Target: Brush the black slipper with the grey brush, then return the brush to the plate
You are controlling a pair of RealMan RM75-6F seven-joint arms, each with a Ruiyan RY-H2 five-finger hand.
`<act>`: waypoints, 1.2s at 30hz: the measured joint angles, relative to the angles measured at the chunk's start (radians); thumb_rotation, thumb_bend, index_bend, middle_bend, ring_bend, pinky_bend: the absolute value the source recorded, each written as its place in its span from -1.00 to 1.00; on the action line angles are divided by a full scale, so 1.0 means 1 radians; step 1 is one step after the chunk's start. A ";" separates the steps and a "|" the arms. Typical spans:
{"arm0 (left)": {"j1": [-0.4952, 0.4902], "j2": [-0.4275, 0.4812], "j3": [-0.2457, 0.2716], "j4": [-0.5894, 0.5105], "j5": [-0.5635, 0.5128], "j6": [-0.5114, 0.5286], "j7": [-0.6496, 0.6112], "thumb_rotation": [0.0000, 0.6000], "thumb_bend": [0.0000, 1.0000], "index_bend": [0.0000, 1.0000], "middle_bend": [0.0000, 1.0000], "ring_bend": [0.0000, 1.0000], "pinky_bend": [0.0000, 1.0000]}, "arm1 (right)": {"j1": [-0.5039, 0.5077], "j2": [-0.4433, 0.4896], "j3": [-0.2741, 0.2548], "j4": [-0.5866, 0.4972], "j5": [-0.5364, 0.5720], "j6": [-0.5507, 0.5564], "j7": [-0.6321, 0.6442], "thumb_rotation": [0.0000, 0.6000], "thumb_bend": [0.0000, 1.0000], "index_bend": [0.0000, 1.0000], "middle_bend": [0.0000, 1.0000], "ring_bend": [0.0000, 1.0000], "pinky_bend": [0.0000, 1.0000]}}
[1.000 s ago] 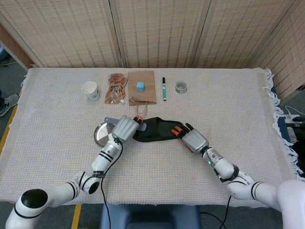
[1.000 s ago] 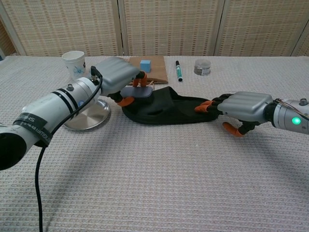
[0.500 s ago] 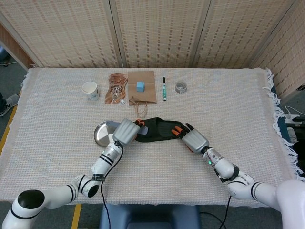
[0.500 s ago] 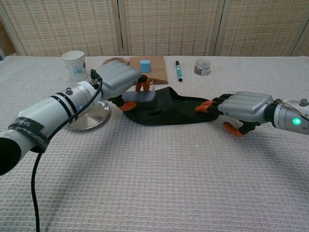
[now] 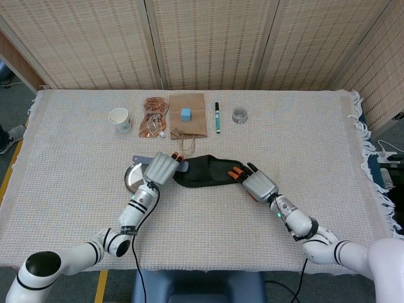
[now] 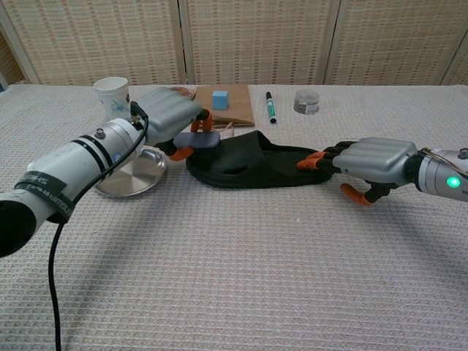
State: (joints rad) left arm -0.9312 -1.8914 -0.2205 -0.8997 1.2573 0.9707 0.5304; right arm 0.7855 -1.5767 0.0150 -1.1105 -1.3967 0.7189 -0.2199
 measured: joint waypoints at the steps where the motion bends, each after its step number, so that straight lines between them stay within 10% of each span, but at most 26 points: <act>1: 0.003 0.005 0.000 -0.003 -0.004 0.000 0.007 1.00 -0.16 -0.20 -0.07 0.81 1.00 | 0.000 -0.001 -0.002 0.000 0.000 -0.001 -0.002 1.00 0.37 -0.92 -0.99 -1.00 -1.00; 16: 0.144 0.206 0.066 -0.281 0.008 0.110 0.059 1.00 -0.16 -0.18 -0.05 0.81 1.00 | -0.006 0.011 0.000 -0.035 0.011 0.008 -0.024 1.00 0.37 -0.92 -0.99 -1.00 -1.00; 36: 0.195 0.164 0.109 -0.127 0.005 0.054 -0.045 1.00 -0.16 -0.55 -0.24 0.78 1.00 | -0.013 0.026 0.007 -0.079 0.048 0.009 -0.076 1.00 0.37 -0.93 -0.99 -1.00 -1.00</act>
State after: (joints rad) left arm -0.7363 -1.7271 -0.1113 -1.0267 1.2619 1.0251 0.4857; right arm 0.7730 -1.5507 0.0219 -1.1900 -1.3489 0.7282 -0.2957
